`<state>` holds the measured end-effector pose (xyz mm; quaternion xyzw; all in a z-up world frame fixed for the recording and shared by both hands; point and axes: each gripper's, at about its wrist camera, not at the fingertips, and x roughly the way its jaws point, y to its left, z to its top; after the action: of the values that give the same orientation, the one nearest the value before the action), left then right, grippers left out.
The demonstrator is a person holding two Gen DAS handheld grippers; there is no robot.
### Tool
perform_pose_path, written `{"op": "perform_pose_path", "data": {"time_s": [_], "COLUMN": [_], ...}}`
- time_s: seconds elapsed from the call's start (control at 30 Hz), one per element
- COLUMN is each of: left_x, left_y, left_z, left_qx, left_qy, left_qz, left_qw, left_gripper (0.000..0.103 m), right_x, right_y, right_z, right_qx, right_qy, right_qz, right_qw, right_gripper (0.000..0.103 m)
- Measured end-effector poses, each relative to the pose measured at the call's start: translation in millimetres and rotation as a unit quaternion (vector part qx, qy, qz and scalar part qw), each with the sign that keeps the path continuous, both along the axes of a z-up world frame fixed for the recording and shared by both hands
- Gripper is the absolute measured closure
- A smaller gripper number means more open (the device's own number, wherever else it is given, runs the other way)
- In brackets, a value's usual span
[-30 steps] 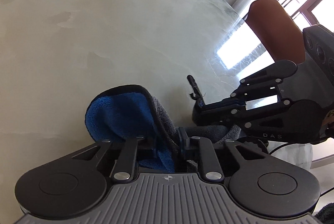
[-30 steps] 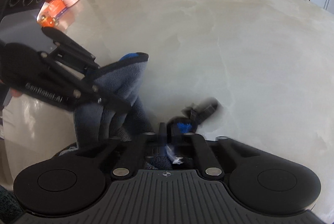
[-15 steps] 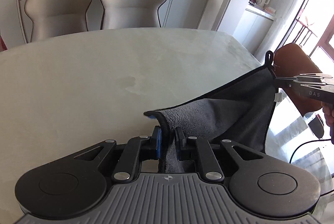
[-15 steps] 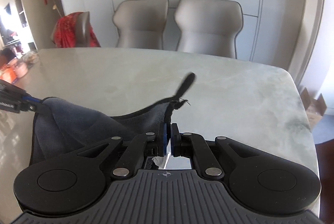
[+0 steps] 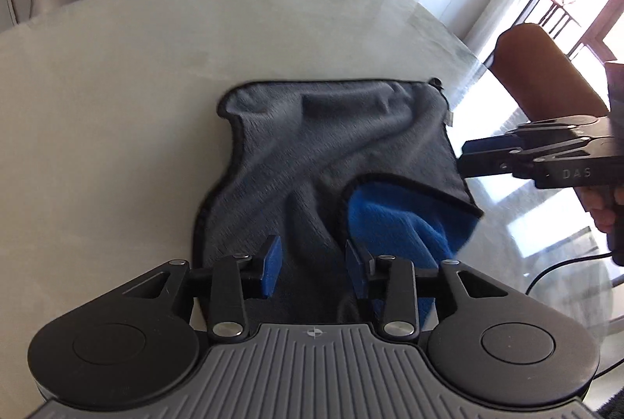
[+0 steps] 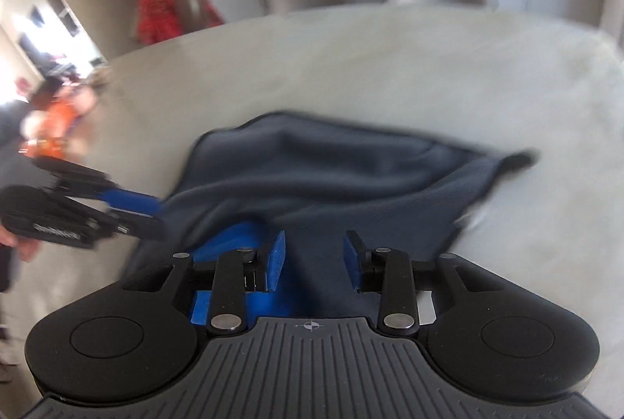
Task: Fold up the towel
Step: 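Lay the towel grey side up and spread it with both grippers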
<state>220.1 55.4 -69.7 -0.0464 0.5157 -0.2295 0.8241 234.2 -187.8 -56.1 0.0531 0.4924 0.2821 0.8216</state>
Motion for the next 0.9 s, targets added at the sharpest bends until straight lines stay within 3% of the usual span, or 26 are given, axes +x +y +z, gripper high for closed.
{"op": "perform_pose_path", "data": {"time_s": [0.17, 0.23, 0.3, 0.37, 0.43, 0.5, 0.57, 0.63, 0.9], "left_x": [-22, -30, -38, -43, -46, -48, -51, -54, -62], "left_y": [-13, -20, -26, -30, -32, -35, -37, -40, -47], "left_z": [-12, -17, -22, -21, -21, -21, -21, -22, -23], "left_qx": [-0.007, -0.006, -0.006, 0.001, 0.003, 0.004, 0.006, 0.008, 0.013], "left_qy": [0.029, 0.037, 0.046, 0.043, 0.043, 0.043, 0.044, 0.045, 0.048], "left_qz": [-0.019, -0.029, -0.039, -0.051, -0.055, -0.058, -0.061, -0.064, -0.069], "left_qw": [0.9994, 0.9989, 0.9982, 0.9978, 0.9976, 0.9974, 0.9972, 0.9969, 0.9963], "left_gripper": [0.036, 0.035, 0.041, 0.062, 0.069, 0.069, 0.069, 0.069, 0.069], "right_x": [-8, -10, -16, -21, -35, -39, -38, -35, 4], "right_y": [19, 22, 26, 29, 25, 17, 11, 9, 38], "right_z": [-22, -26, -26, -21, -12, -4, 1, 3, -21], "right_qx": [-0.023, -0.011, -0.011, -0.019, -0.036, -0.051, -0.066, -0.074, -0.097], "right_qy": [0.018, 0.024, 0.026, 0.021, 0.007, -0.005, -0.028, -0.043, -0.030], "right_qz": [0.020, 0.038, 0.066, 0.091, 0.114, 0.098, 0.083, 0.080, 0.116], "right_qw": [0.999, 0.999, 0.997, 0.995, 0.993, 0.994, 0.994, 0.993, 0.988], "right_gripper": [0.069, 0.071, 0.090, 0.095, 0.095, 0.092, 0.077, 0.071, 0.070]}}
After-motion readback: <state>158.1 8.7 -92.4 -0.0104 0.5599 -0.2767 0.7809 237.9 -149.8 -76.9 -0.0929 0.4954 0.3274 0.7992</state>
